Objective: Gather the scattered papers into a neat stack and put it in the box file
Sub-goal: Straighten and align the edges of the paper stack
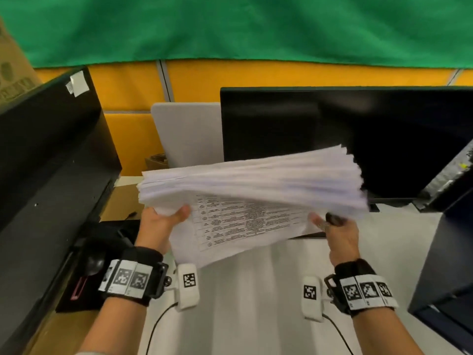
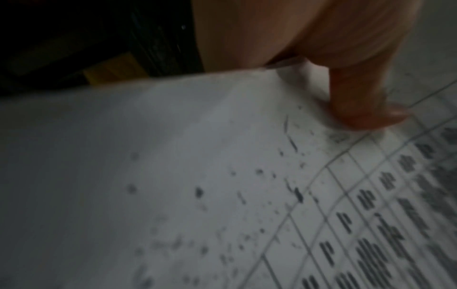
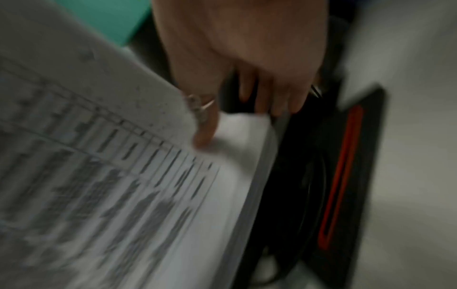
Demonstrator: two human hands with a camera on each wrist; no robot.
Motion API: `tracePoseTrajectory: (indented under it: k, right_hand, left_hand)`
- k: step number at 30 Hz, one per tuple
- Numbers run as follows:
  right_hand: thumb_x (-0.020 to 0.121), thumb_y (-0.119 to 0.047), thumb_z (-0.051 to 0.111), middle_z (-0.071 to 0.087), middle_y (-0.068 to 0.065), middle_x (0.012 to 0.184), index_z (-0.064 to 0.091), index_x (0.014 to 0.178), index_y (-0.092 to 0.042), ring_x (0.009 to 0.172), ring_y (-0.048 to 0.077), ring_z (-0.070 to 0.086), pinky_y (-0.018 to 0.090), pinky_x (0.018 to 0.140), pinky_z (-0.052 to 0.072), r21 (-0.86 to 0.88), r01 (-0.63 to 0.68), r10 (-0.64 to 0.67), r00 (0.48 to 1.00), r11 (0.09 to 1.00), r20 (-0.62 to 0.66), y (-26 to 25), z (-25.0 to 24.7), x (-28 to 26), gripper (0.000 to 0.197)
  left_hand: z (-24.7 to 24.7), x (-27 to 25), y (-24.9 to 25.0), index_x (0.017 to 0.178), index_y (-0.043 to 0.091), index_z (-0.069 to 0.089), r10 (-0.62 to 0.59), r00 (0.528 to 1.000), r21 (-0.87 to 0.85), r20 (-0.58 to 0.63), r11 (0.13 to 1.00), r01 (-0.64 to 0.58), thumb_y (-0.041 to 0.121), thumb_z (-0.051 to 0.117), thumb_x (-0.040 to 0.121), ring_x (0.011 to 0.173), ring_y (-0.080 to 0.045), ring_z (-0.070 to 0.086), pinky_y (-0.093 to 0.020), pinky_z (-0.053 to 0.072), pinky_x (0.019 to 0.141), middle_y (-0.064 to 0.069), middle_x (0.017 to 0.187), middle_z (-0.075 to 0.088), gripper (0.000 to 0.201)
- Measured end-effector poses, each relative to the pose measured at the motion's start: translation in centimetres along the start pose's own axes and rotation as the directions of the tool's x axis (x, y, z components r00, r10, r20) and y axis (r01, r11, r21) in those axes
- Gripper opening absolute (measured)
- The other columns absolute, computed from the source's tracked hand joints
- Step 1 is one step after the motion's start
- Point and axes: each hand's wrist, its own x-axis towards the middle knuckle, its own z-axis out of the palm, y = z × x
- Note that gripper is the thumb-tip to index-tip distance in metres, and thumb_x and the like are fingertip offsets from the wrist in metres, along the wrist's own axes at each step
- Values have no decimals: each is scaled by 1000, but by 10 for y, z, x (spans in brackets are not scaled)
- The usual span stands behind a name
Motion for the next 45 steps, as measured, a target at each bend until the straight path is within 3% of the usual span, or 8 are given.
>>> tracePoseTrajectory:
  k: [6,13,17,23,33,38,42,45]
  right_hand:
    - [58,-52,80,73,-15,85,72,87,-31,83,5,68,27,74,57,-166,284,-204,902,944,380,-39,-10,-16,36]
    - [75,-10,74,70,-20,81,62,104,-12,81,-5,67,14,64,54,-26,350,-350,936,936,-20,-38,36,-54,31]
    - [75,-9,73,67,-15,93,59,109,-16,83,-12,64,8,66,52,52,350,-342,932,935,-119,-23,39,-67,38]
    - [67,-3,78,68,-1,98,63,97,-25,98,22,66,24,73,58,-130,112,-94,987,985,132,29,-3,-51,40]
    - [45,-46,86,70,0,108,67,104,-30,103,20,64,42,88,50,-169,23,57,890,985,453,-2,-36,-12,64]
    - [48,-62,79,71,-6,103,65,105,-27,94,11,66,29,77,49,-120,61,-5,906,991,422,-3,-27,-17,68]
    - [73,-22,70,72,-8,100,60,108,-26,100,20,64,27,74,52,-86,86,-39,897,993,441,-1,-25,-19,36]
    - [51,-53,82,70,-5,103,54,115,-22,98,17,64,24,69,55,-105,117,-62,902,988,426,-4,-25,-20,76]
  left_hand:
    - [-11,-3,-2,98,24,64,51,999,129,1,990,-51,14,76,68,97,-21,65,-44,52,85,-1,99,70,34]
    - [33,-34,-13,81,28,62,172,948,165,-268,978,-130,-1,69,76,66,12,64,-11,52,61,25,65,68,31]
    - [46,-49,-24,100,-2,63,145,953,163,-268,981,-103,-3,68,77,61,10,59,-3,46,56,0,84,65,23]
    - [23,-43,-68,96,17,62,-12,994,274,-113,961,43,-9,74,68,76,11,64,-5,49,60,25,74,69,40]
    - [-8,-1,-50,98,22,64,-123,992,187,34,976,114,5,79,63,99,-16,65,-26,55,79,9,91,74,42]
    - [15,-15,-47,118,9,52,34,983,119,-179,993,-13,50,60,63,96,-18,63,-31,56,75,-4,105,62,69]
    - [39,-23,-32,102,16,57,142,901,119,-411,988,-102,36,57,84,79,-8,61,-11,50,53,5,86,58,27]
    - [46,-22,-24,92,23,58,37,863,34,-504,999,-23,26,63,84,72,-4,62,-21,52,57,4,87,61,10]
